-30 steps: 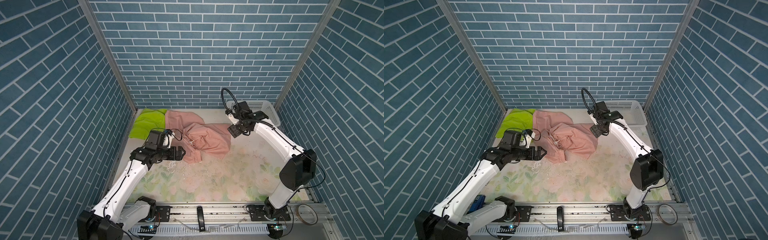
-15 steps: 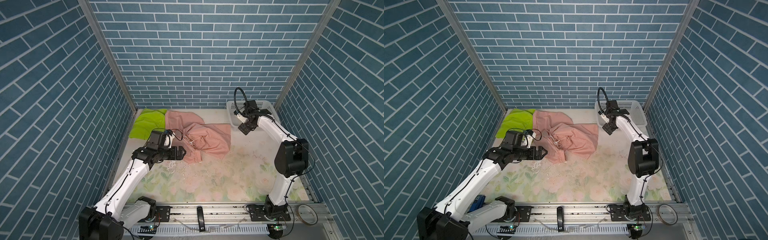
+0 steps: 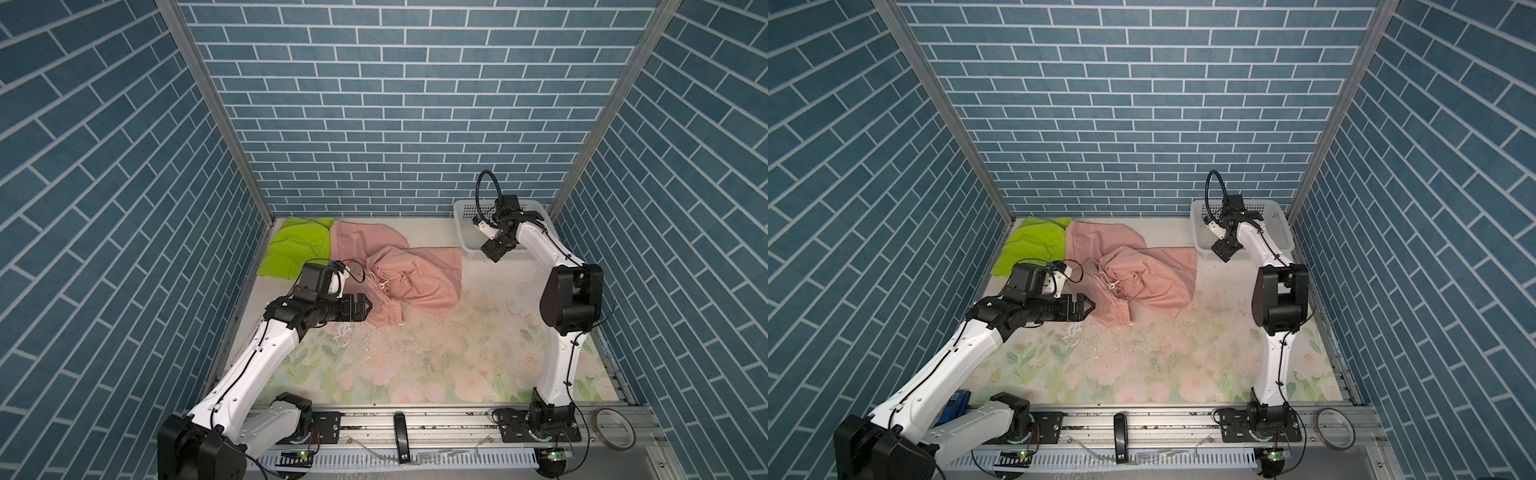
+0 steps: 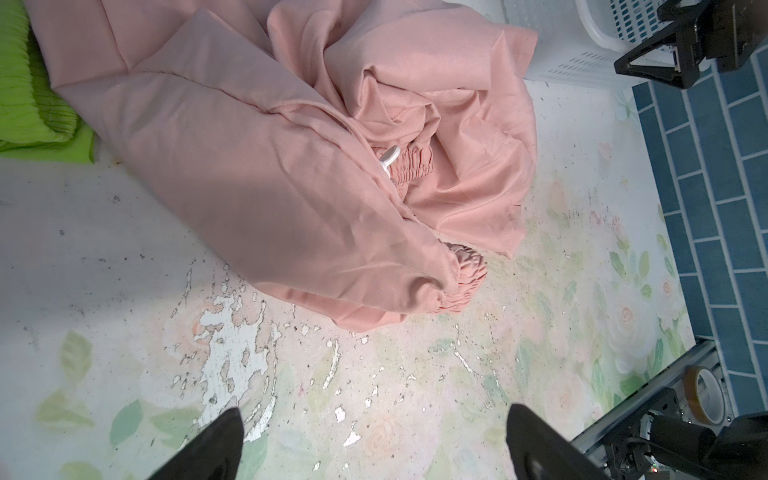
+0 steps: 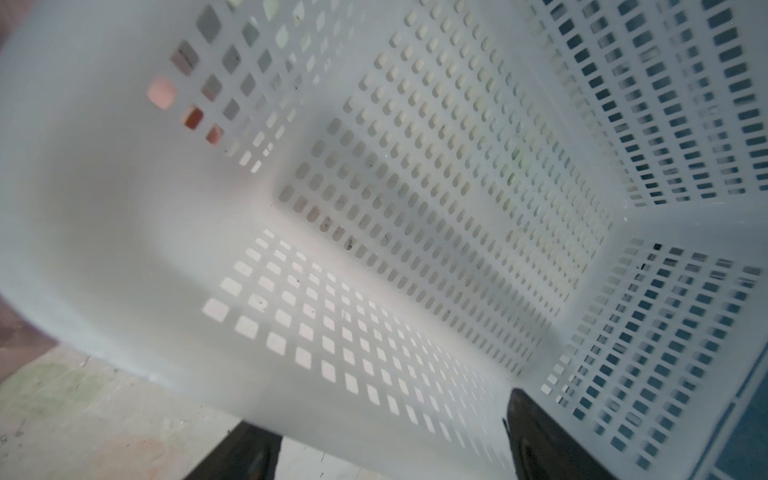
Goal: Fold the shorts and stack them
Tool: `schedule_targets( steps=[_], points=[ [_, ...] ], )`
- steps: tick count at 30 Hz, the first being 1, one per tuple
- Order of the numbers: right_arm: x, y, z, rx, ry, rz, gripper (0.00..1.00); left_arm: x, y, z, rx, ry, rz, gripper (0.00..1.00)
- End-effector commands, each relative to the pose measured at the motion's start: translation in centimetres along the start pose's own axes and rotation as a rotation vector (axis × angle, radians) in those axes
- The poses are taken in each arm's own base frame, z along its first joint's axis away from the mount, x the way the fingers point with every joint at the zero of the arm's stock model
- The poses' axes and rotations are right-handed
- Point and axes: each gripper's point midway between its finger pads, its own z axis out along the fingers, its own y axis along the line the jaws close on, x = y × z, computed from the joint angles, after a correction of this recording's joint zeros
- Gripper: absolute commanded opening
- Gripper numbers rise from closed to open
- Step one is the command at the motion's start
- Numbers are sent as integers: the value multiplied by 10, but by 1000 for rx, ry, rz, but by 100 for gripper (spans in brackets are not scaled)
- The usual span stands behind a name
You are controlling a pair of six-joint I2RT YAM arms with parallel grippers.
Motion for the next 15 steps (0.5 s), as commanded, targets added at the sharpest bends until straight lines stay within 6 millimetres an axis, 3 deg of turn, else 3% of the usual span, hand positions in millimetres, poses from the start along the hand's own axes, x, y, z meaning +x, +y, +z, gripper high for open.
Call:
schedule_targets(
  steps=[1,6,11,15],
  points=[
    [10,14,7,-85,34,-6,83,3,3,1,-18,0,3,100],
    [12,27,3,-139,16,64,78,3,4,3,-18,6,-1,100],
    [13,35,1,-177,22,142,55,4,5,3,-24,10,-2,100],
    [8,41,-1,-209,-10,216,47,4,5,3,-24,4,0,100]
  ],
)
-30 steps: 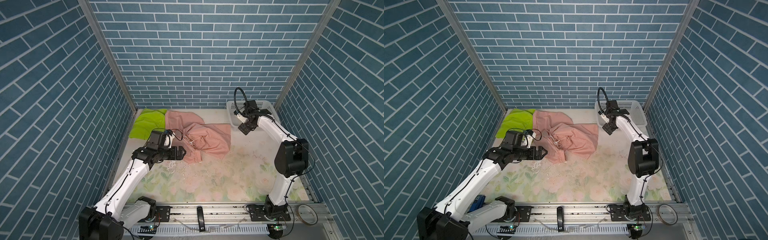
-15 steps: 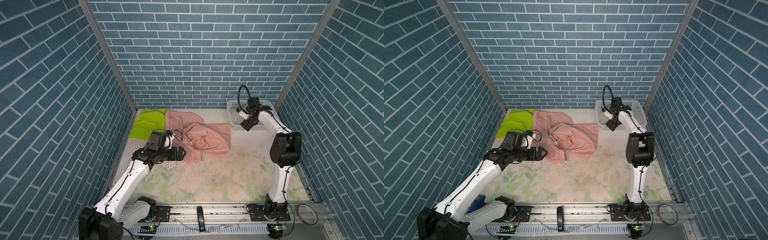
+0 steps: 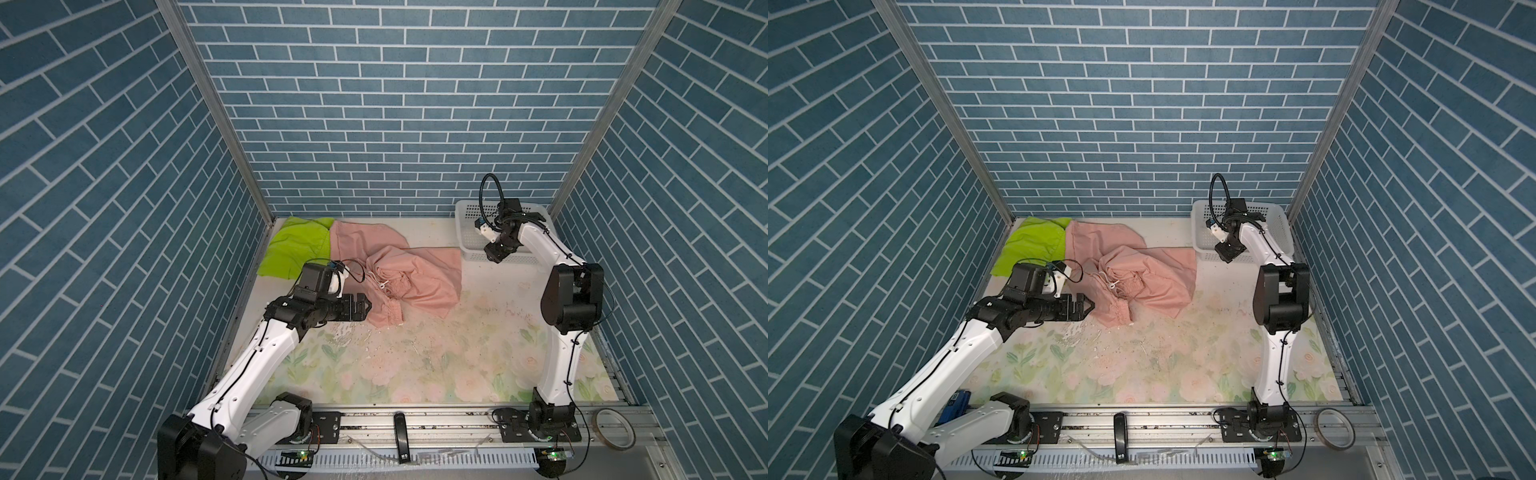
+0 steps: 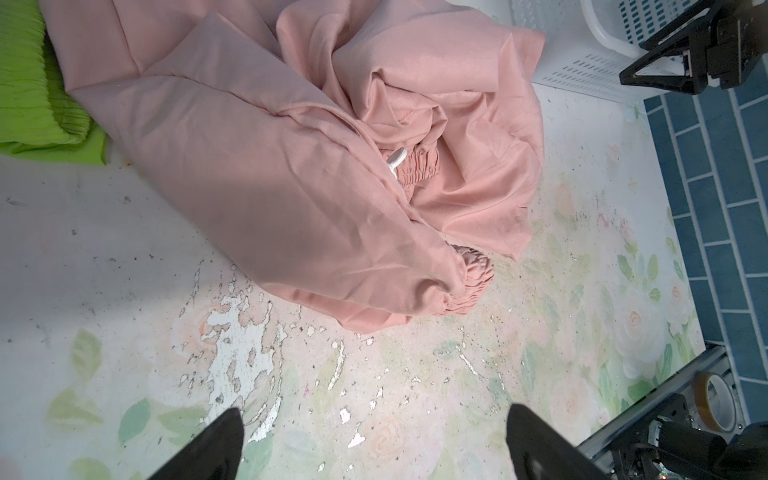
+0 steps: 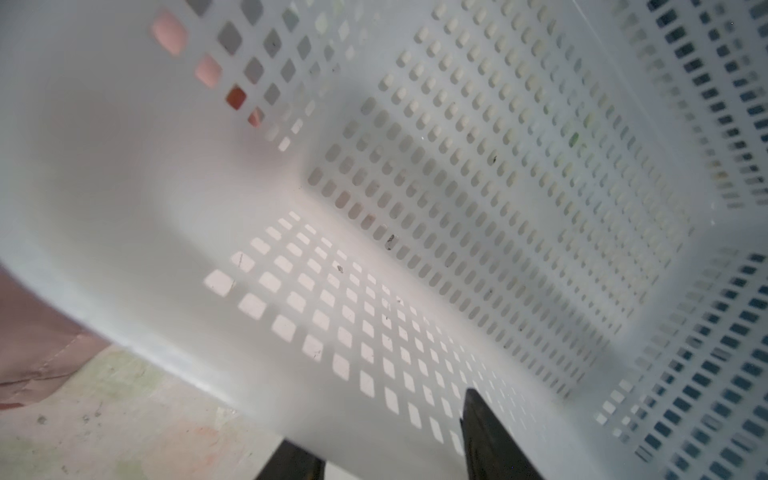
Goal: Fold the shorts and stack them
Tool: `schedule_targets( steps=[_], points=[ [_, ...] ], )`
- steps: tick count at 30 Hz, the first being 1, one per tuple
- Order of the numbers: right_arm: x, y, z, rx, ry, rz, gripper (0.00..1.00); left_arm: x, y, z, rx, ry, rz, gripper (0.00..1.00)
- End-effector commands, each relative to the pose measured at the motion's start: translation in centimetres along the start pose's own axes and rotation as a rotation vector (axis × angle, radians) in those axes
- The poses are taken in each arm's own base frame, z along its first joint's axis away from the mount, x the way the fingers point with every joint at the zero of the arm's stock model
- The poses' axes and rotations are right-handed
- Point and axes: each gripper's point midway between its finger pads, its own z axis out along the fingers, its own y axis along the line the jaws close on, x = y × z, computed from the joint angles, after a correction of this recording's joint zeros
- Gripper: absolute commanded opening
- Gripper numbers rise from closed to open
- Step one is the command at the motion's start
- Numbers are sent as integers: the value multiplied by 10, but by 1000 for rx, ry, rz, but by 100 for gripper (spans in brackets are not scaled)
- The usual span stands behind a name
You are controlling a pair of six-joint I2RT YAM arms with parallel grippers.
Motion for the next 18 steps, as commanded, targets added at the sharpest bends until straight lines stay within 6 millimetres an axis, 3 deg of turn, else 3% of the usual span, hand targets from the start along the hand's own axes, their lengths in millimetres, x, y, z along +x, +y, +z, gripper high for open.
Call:
schedule_targets(
  steps=[1,6,9,10,14,18],
  points=[
    [3,20,-4,-87,-8,126,44,4,3,3,-10,11,0,100],
    [-5,20,-5,-89,-34,242,30,4,3,4,-13,14,-1,100],
    [-13,23,-7,-112,-70,303,28,4,3,5,-12,19,0,100],
    [-15,22,-7,-111,-81,321,30,4,3,5,-13,18,0,100],
    [-23,8,-3,-58,-91,356,55,3,3,5,-11,14,-1,100],
    [-23,-6,-2,1,-57,344,61,4,2,4,-10,13,-4,100]
  ],
)
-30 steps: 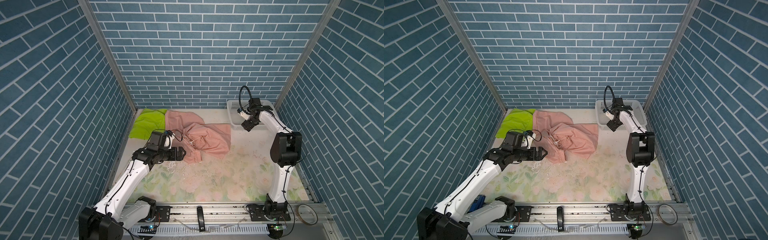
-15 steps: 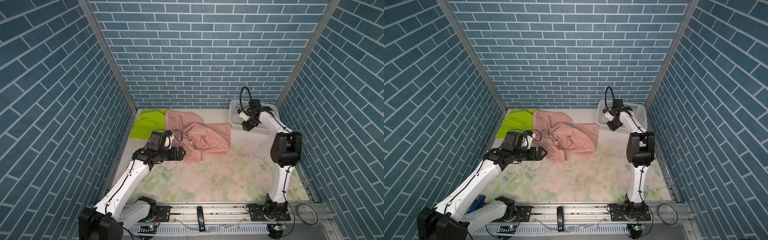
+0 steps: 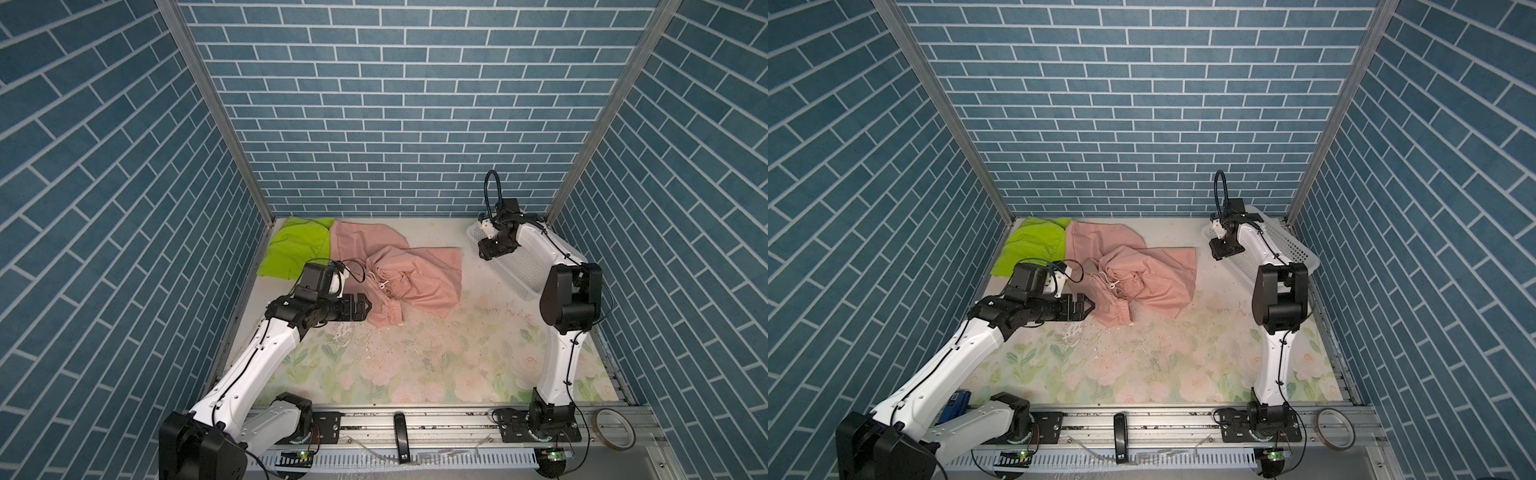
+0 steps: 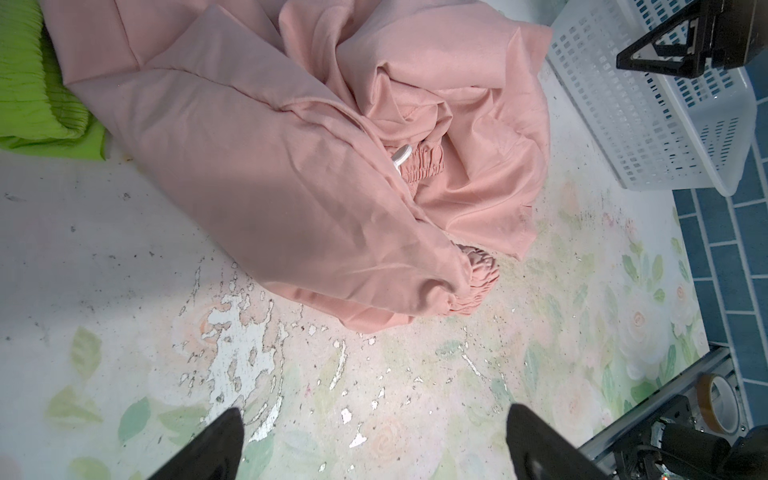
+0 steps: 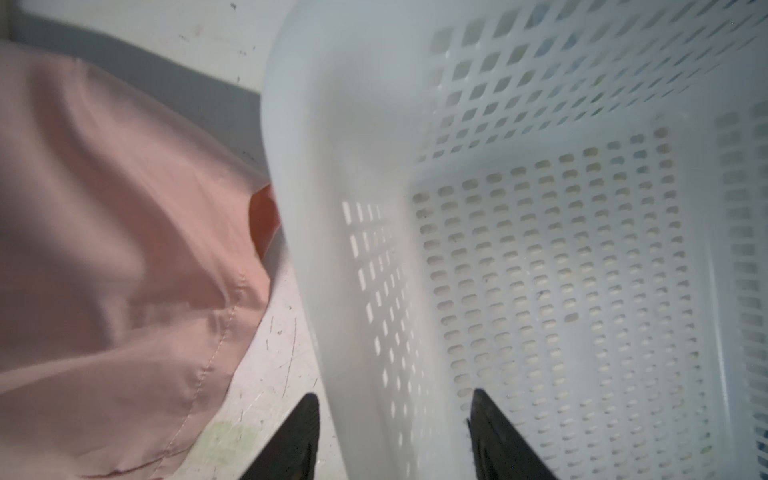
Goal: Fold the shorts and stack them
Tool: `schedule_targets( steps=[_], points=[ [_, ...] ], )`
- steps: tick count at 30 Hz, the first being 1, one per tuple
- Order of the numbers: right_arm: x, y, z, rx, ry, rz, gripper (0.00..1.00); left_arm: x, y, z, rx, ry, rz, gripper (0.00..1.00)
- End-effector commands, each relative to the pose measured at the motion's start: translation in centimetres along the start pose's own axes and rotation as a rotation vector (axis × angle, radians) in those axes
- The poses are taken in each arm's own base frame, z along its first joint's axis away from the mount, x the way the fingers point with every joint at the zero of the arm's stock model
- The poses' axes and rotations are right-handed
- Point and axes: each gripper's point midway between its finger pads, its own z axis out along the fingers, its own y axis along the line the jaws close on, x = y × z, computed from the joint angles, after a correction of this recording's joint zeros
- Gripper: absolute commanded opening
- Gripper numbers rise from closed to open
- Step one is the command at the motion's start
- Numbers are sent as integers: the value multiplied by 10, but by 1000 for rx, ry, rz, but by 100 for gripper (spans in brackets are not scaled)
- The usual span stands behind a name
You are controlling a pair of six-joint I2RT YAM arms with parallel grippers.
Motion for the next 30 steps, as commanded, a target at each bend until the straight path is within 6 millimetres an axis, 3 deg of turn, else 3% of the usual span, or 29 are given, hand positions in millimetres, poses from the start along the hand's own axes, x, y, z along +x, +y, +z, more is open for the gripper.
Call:
schedule_targets(
  steps=[1,5,11,15,25,30],
  points=[
    [-5,-9,-8,51,4,34,62,3,1,1,-6,2,4,100],
    [6,-16,-23,103,4,53,64,2,1,1,-7,-1,2,100],
    [19,-19,-7,95,30,54,64,4,1,3,4,7,-8,100],
    [1,-29,-4,107,-13,60,65,7,1,0,-2,0,-10,100],
    [-34,-92,27,183,-30,134,65,20,0,-11,-5,-13,-35,100],
    [-64,-98,11,190,-145,168,65,28,-3,-13,7,-14,-26,100]
  ],
)
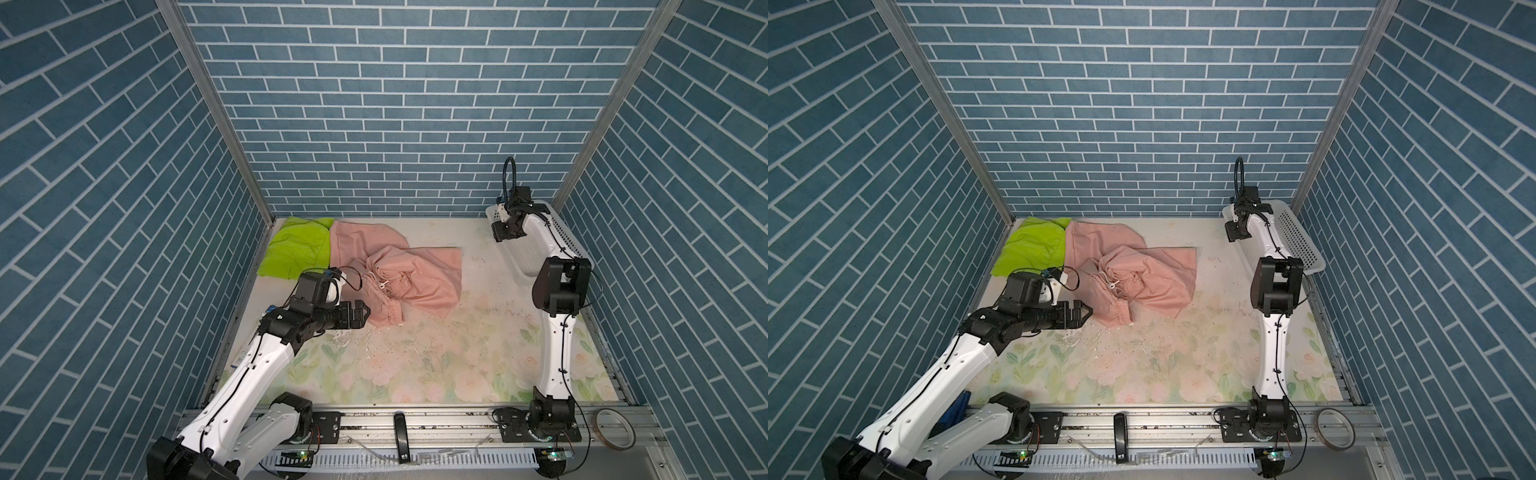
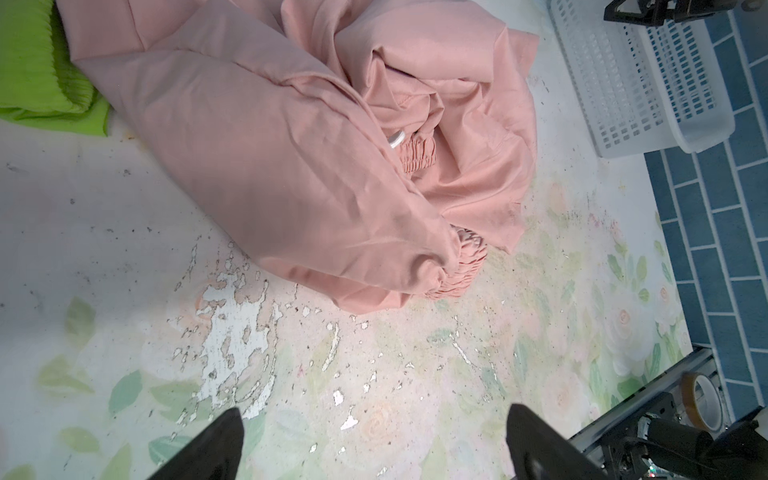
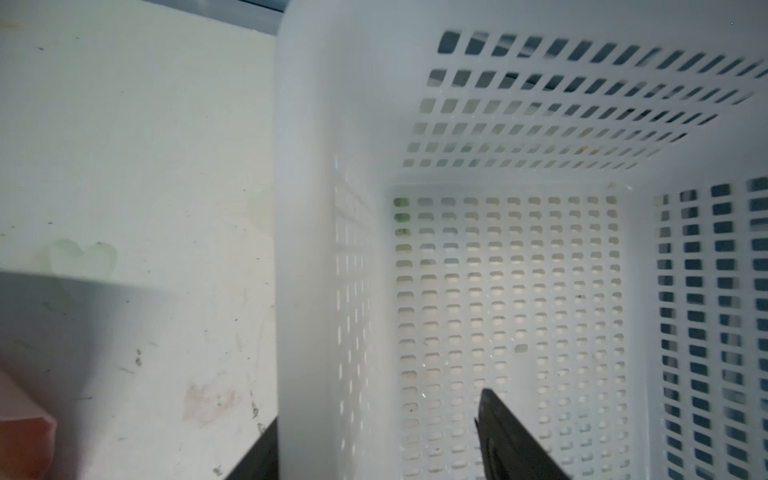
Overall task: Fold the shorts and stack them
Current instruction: 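Grasp the pink shorts waistband with the left gripper while the right gripper approaches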
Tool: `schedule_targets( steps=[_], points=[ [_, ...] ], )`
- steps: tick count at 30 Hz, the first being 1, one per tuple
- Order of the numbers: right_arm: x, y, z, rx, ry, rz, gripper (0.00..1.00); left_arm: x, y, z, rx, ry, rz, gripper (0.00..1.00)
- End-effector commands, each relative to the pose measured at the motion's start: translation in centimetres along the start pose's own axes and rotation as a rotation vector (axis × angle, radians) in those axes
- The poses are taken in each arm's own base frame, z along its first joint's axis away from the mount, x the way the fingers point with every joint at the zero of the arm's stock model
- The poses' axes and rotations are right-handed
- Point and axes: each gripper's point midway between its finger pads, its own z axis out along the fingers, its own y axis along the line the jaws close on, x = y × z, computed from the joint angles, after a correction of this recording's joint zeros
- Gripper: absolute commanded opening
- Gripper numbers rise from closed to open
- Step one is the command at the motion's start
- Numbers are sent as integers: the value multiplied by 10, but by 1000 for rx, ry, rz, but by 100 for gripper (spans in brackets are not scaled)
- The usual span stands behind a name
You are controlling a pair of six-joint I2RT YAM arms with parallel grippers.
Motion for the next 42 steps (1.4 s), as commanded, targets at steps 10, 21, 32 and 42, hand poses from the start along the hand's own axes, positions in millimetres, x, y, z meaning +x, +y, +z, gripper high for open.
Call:
schedule_targets(
  steps=[10,21,32,42],
  points=[
    [-55,50,-153,-223,-436,204,64,32,-46,51,-27,8,186,100],
    [68,181,-255,-529,-582,195,64,38,-56,120,-303,87,513,100],
    [124,186,-267,-559,-564,160,65,46,-29,160,-462,140,563,100],
    [131,198,-263,-614,-531,127,65,20,-12,161,-515,84,507,80]
  ],
)
